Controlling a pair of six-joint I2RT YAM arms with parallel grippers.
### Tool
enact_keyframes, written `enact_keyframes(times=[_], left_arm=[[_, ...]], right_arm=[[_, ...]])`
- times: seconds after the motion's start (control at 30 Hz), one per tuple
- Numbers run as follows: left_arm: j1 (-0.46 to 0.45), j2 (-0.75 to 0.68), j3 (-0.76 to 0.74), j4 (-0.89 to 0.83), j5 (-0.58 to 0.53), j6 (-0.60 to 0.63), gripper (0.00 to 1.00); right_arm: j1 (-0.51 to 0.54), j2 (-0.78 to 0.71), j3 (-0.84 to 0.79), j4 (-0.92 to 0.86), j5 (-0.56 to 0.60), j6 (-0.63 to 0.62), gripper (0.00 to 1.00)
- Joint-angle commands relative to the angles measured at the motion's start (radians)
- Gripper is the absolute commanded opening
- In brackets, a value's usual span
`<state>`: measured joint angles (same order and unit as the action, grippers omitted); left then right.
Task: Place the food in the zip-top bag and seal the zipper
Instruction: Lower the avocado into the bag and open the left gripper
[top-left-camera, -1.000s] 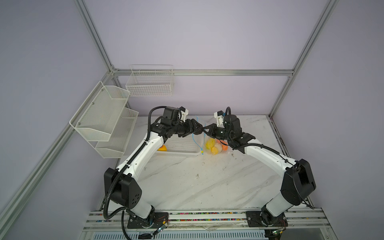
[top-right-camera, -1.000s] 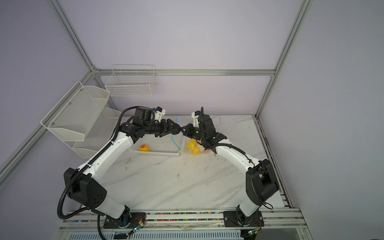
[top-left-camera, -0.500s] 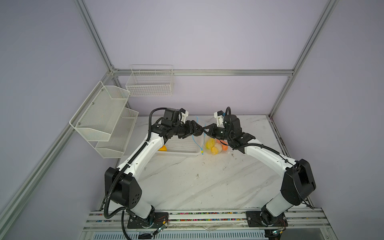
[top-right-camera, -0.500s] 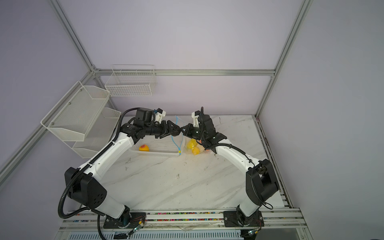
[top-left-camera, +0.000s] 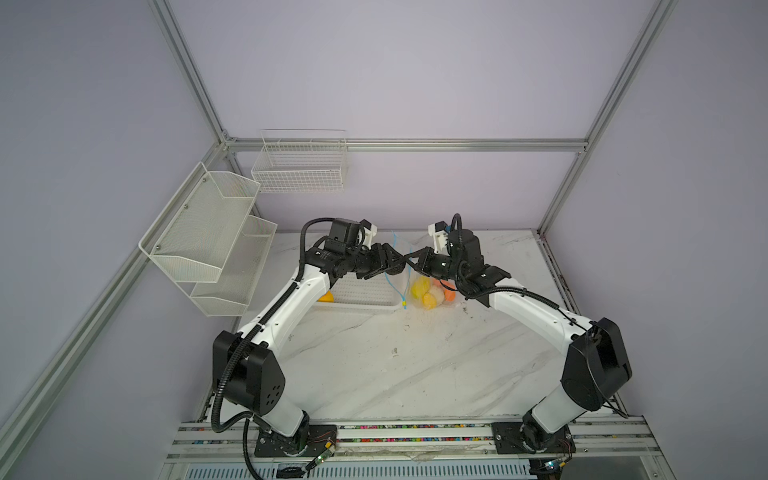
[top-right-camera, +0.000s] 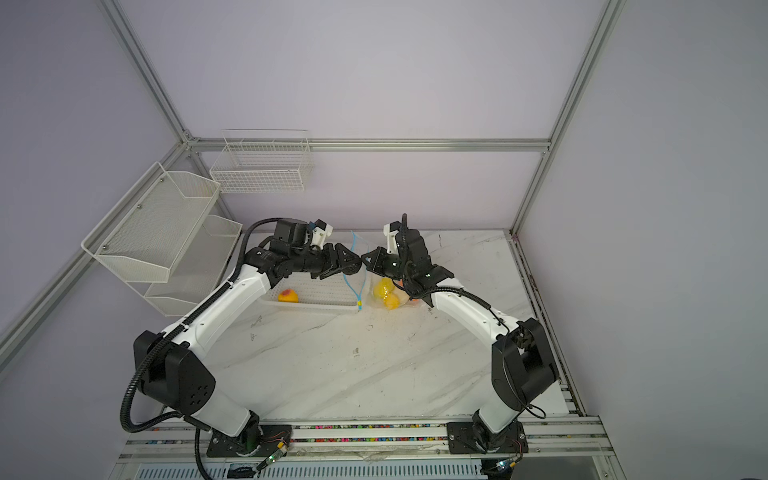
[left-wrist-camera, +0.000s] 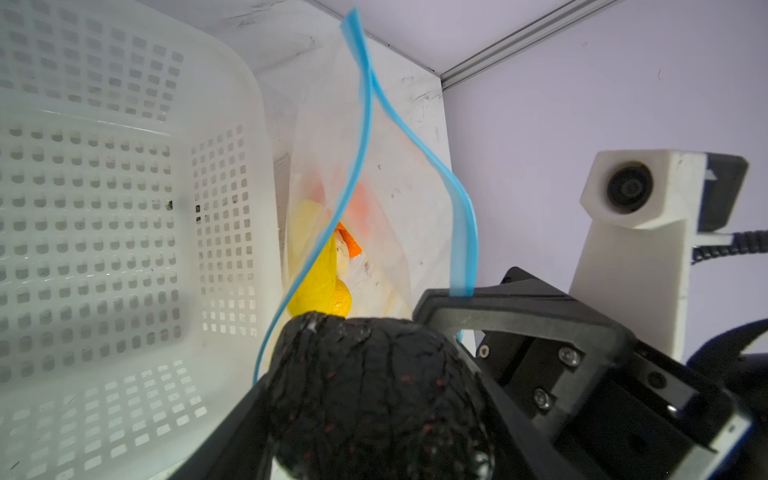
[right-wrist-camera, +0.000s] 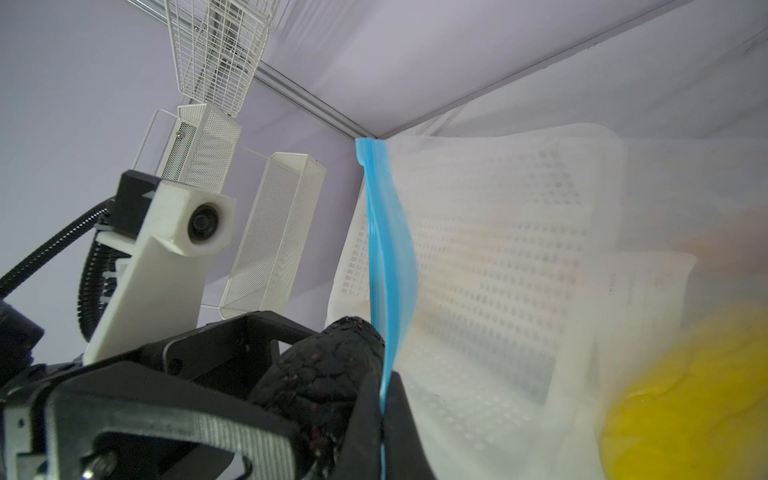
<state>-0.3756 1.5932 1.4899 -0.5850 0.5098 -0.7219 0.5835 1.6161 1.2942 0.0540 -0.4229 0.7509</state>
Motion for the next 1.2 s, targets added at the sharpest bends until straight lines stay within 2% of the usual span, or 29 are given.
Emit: enact_keyframes(times=[0.0, 1.17], left_arm=[[0.0, -0.004, -0.033, 0.04, -0.006, 0.013, 0.67], [0.015, 0.031, -0.033, 0.029, -0.007, 0.027, 0.67]], right_arm=[[0.004, -0.018, 0.028, 0.0, 0.001, 0.005, 0.0], [0.006, 0.004, 0.06, -0.002, -0.006, 0.01, 0.0]])
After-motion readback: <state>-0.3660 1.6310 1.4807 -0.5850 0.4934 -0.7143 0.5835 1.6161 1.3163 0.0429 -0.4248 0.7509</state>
